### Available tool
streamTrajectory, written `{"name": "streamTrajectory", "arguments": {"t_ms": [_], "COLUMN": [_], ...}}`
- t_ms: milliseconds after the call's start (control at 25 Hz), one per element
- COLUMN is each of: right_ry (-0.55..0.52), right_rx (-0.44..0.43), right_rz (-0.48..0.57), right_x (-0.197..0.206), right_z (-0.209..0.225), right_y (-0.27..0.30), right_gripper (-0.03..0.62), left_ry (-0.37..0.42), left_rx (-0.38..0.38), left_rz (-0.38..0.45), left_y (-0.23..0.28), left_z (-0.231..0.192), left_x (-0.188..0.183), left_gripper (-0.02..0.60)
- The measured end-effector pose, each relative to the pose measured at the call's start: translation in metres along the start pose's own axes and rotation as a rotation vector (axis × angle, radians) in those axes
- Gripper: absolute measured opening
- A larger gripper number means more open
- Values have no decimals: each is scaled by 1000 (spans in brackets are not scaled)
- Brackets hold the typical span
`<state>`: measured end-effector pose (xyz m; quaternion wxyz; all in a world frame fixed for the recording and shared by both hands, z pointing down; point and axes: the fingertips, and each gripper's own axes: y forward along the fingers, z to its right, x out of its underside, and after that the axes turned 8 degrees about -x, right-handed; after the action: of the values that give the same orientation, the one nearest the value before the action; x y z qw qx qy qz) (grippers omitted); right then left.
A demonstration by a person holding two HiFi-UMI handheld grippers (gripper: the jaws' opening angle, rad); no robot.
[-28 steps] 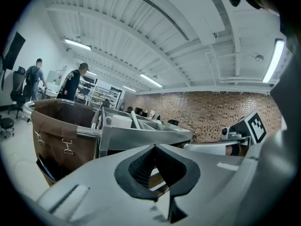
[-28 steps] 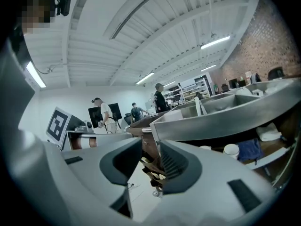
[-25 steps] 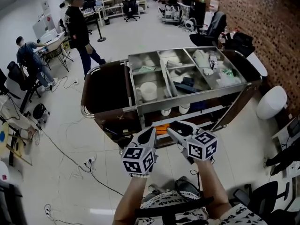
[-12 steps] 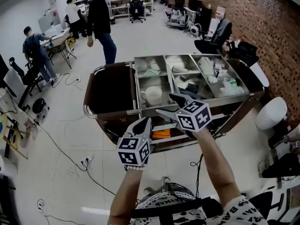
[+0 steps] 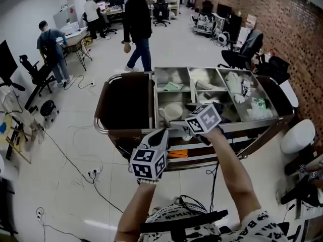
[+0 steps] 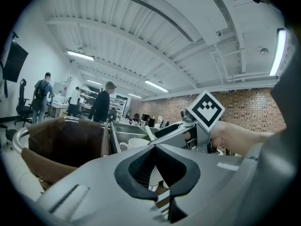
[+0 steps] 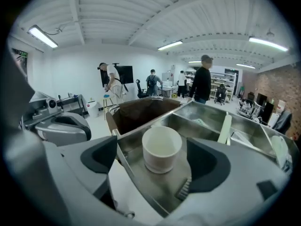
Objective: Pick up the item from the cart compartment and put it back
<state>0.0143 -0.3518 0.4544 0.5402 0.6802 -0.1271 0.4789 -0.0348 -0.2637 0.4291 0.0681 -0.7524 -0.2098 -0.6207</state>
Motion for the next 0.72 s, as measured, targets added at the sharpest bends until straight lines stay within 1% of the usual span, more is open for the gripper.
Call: {"name": "streamTrajectory", "arguments": {"t_ms": [280, 440, 680, 720], "right_ry": [21, 30, -5, -9], "right_rx": [-62, -64, -67, -66], "right_rz": [-108, -160, -245, -243], "right_x": [9, 14, 26, 25], "right_z": [14, 21, 22, 23], "right_y": [33, 44, 53, 53], "right_gripper": [479, 479, 476, 459], "left_ry": [-31, -54, -80, -82], "left_rx": [-22, -37, -45, -45], "left_rz": [-40, -56, -72, -71], "left_y": [16, 21, 27, 28], "left_z": [-11, -20, -26, -27], "left_x": [3, 5, 10, 9], "left_gripper": [0, 0, 0, 0]}}
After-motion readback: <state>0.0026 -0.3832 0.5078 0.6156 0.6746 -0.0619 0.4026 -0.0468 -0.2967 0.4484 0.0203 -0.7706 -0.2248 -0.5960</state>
